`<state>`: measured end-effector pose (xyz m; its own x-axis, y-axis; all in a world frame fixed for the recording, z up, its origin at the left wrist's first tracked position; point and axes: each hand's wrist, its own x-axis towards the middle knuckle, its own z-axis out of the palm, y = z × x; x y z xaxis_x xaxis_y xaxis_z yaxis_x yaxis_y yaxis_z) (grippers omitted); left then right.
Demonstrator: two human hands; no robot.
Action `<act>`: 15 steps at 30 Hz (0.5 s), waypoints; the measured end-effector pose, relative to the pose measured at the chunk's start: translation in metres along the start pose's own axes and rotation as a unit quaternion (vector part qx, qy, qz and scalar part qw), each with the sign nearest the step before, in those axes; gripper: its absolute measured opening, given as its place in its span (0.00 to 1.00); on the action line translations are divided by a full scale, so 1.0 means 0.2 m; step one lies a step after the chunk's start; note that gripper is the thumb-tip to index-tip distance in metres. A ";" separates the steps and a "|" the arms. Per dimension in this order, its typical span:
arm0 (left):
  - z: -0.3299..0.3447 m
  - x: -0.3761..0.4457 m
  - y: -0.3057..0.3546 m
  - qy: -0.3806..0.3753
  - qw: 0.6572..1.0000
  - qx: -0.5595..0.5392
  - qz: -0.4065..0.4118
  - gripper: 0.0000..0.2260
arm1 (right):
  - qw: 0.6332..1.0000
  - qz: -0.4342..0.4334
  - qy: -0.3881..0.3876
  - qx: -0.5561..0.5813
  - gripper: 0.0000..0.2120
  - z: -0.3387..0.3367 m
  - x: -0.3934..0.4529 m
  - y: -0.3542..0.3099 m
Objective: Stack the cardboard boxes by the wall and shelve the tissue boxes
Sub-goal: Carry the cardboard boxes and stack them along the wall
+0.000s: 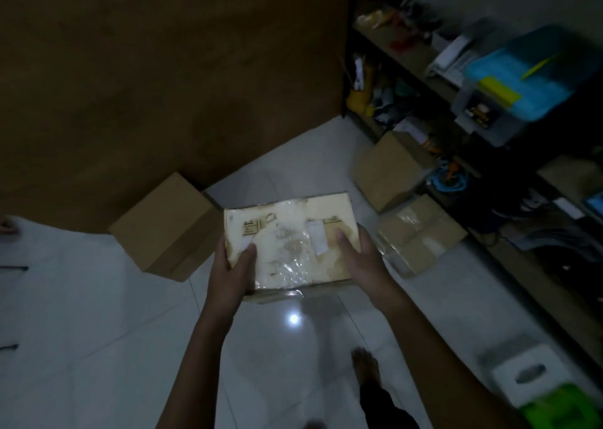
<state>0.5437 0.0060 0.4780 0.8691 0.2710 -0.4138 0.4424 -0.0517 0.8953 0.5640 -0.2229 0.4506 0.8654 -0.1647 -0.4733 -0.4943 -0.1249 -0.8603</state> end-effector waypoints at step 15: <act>0.16 -0.99 0.11 -0.242 0.962 0.091 0.082 0.22 | 0.951 0.027 0.293 0.092 0.15 -0.48 -1.42 0.24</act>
<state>0.3894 -0.0784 0.5749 0.9118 -0.2330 -0.3382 0.2844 -0.2358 0.9292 0.2871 -0.2762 0.5616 0.6174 -0.6900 -0.3778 -0.4678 0.0640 -0.8815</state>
